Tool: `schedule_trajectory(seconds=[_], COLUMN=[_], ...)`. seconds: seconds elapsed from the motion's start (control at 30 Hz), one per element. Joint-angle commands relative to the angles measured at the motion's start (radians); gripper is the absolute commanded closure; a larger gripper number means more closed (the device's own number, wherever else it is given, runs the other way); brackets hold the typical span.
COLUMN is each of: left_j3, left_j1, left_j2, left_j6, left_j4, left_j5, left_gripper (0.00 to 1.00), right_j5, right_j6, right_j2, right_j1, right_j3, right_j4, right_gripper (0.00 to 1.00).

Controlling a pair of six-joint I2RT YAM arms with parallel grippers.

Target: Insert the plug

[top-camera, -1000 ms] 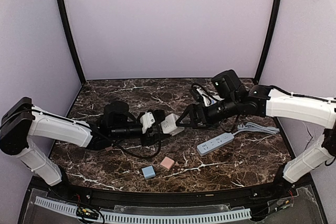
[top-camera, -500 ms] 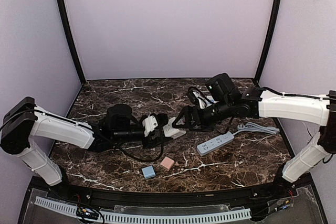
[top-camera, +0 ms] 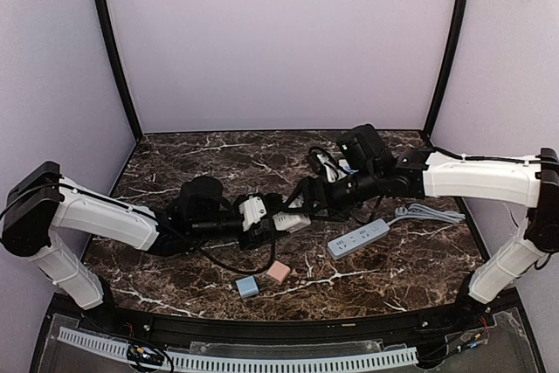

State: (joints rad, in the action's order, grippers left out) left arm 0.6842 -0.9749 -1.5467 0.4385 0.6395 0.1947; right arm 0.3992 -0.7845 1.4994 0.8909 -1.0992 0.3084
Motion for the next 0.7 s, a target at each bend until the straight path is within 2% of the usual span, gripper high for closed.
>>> schedule_trajectory(seconds=[0.0,0.23,0.53,0.6,0.67], left_j3=[0.020,0.021,0.021,0.018,0.014], left_j1=[-0.010,-0.013,-0.018,-0.019,-0.019], left_j2=[0.001,-0.003,-0.004,-0.003,-0.001], left_j6=[0.011,0.007,0.011,0.011,0.011], left_j4=[0.046,0.062,0.070,0.075,0.082], left_j5=[-0.012,-0.011,-0.010,-0.010,-0.008], left_gripper=[0.99,0.99,0.99,0.99,0.99], right_j5=[0.021,0.032,0.048,0.049,0.052], right_j6=[-0.011,-0.016,-0.012,-0.010,-0.007], right_j2=[0.018,0.021,0.023,0.027,0.028], right_j1=[0.014,0.021,0.026,0.027,0.026], right_j3=[0.008,0.015,0.024,0.025,0.025], right_j4=[-0.044,-0.059,-0.068,-0.067,-0.066], right_gripper=[0.10,0.15,0.28,0.26,0.19])
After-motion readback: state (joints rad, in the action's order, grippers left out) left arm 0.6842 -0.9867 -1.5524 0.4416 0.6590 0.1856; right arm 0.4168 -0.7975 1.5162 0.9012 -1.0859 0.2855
